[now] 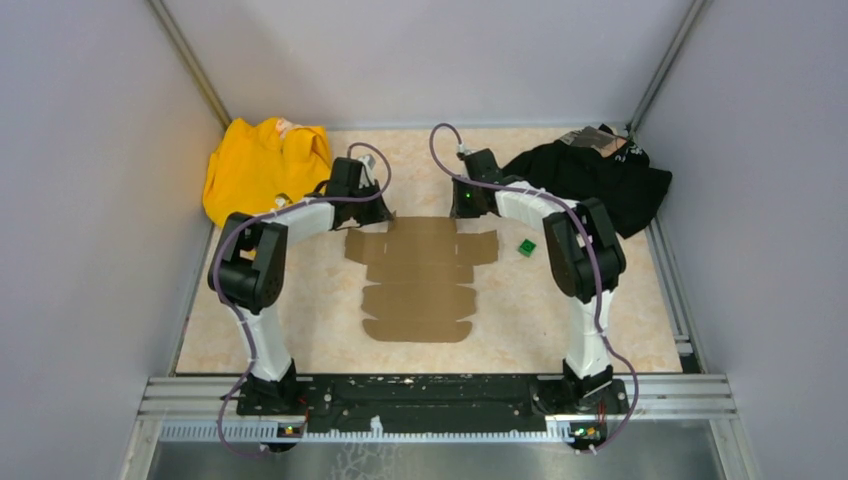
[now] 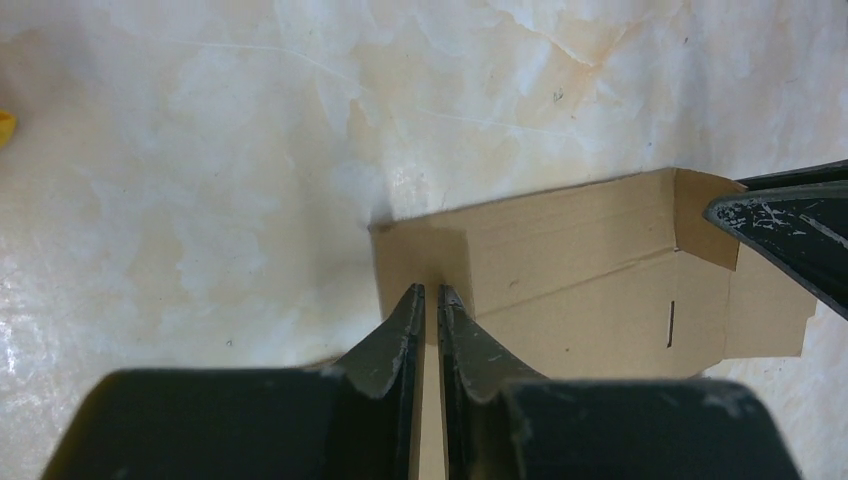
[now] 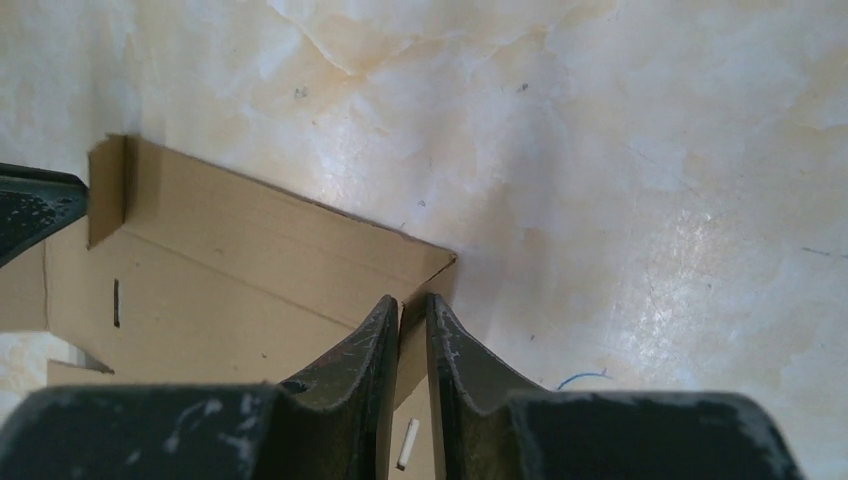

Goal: Fold the paper box

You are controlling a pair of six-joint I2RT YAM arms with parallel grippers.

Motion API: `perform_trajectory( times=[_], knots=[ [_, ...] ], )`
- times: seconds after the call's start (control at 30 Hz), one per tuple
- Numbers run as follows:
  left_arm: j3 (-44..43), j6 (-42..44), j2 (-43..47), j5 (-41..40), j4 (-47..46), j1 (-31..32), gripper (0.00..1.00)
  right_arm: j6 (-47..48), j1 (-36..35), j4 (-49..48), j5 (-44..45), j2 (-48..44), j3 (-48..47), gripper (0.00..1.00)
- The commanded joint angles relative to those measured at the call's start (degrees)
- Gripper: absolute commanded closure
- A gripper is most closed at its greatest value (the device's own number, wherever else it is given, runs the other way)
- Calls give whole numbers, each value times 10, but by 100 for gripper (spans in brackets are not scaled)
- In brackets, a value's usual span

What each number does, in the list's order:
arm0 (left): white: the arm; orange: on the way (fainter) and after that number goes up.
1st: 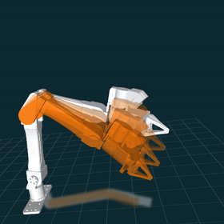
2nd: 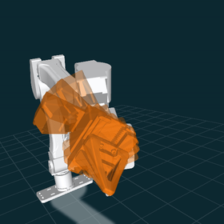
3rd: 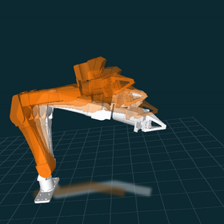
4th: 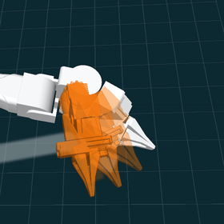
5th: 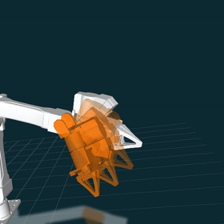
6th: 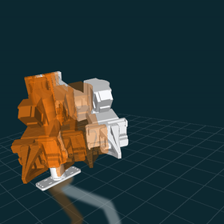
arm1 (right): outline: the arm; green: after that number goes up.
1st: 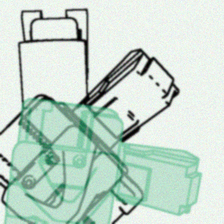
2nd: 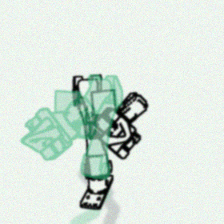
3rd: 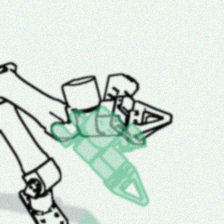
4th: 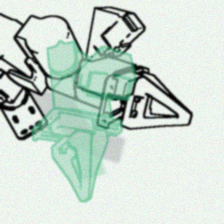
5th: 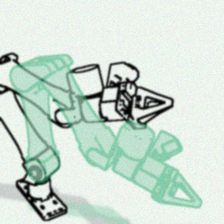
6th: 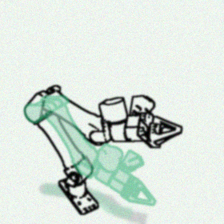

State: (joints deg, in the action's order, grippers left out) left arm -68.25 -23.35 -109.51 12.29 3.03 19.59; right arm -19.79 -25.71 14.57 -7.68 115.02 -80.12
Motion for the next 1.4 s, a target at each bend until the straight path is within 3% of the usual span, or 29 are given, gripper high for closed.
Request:
perform_trajectory(
  times=[0.0, 1.13, 1.37],
  knots=[
    [-26, -2, -17, 10, 0, 9, 86, -3, -15, -5, -6, 19, -33, 85],
    [-17, 2, -64, 21, -52, 41, 88, 26, -71, 24, 43, 116, -38, 85],
    [-24, 38, 22, 3, -48, 42, 64, 25, -72, 27, 46, 116, -35, 83]
  ],
)
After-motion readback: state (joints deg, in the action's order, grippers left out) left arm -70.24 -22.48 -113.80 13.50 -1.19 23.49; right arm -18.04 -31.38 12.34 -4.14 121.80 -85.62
